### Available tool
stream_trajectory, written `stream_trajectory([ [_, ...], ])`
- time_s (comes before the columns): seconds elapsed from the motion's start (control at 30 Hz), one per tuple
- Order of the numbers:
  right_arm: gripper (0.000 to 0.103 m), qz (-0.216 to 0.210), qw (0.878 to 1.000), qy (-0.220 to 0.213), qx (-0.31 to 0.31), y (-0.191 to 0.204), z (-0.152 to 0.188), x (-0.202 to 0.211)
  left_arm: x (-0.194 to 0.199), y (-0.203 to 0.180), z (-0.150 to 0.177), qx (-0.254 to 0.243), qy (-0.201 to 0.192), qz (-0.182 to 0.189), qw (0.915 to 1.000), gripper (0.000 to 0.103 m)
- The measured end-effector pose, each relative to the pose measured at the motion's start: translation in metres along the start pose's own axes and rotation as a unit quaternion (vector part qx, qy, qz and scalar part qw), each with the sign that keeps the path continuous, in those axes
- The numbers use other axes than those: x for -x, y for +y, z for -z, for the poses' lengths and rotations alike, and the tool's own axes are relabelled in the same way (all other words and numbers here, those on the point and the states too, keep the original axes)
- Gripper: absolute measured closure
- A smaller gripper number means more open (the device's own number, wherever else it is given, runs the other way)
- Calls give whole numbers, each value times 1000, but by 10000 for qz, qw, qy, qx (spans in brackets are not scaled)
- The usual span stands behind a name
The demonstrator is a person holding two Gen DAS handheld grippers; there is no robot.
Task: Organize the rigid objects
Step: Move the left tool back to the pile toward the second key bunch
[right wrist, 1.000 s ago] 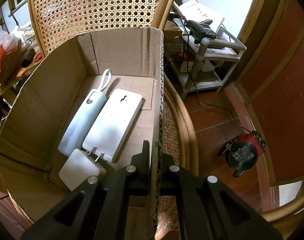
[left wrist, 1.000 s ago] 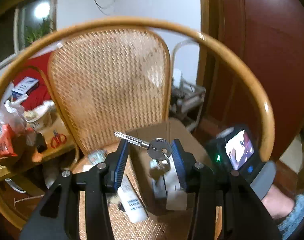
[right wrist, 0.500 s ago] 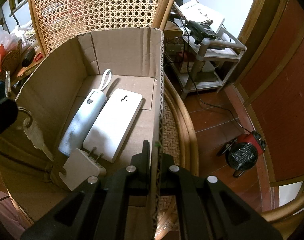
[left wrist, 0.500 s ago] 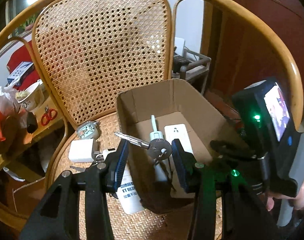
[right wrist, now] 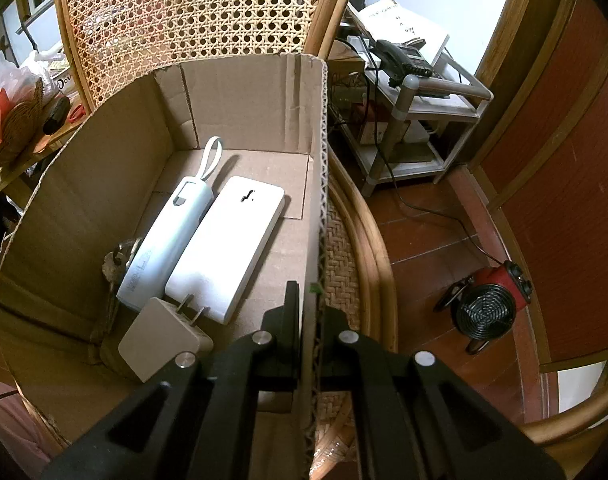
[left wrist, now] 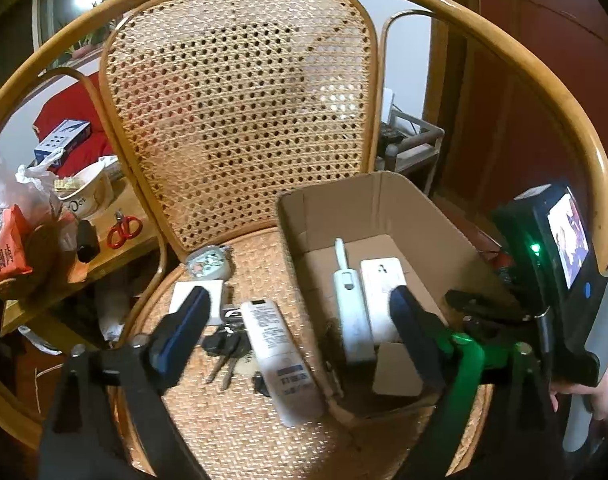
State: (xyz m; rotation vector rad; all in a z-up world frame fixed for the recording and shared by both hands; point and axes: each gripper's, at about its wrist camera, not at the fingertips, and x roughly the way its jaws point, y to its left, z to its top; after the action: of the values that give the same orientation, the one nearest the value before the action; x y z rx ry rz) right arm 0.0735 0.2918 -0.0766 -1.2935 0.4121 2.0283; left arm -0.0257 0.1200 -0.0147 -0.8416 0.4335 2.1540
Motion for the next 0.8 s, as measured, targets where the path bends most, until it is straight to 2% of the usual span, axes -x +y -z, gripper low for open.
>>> stream_trajectory([
  [0.17, 97, -1, 10000, 1, 1, 0, 0, 0, 3, 21, 1, -8, -87, -309, 9995, 1],
  [0.33, 97, 1, 10000, 1, -2, 0, 0, 0, -11, 49, 12, 135, 205, -710, 9972, 1],
  [0.43, 97, 0, 10000, 1, -1, 0, 0, 0, -18, 65, 16, 255, 387, -784, 9958, 1],
  [0.57, 97, 0, 10000, 2, -1, 0, 0, 0, -27, 81, 22, 384, 611, -787, 9943, 1],
  [0.8, 97, 1, 10000, 1, -3, 0, 1, 0, -61, 98, 38, 756, 1165, -472, 9892, 1],
])
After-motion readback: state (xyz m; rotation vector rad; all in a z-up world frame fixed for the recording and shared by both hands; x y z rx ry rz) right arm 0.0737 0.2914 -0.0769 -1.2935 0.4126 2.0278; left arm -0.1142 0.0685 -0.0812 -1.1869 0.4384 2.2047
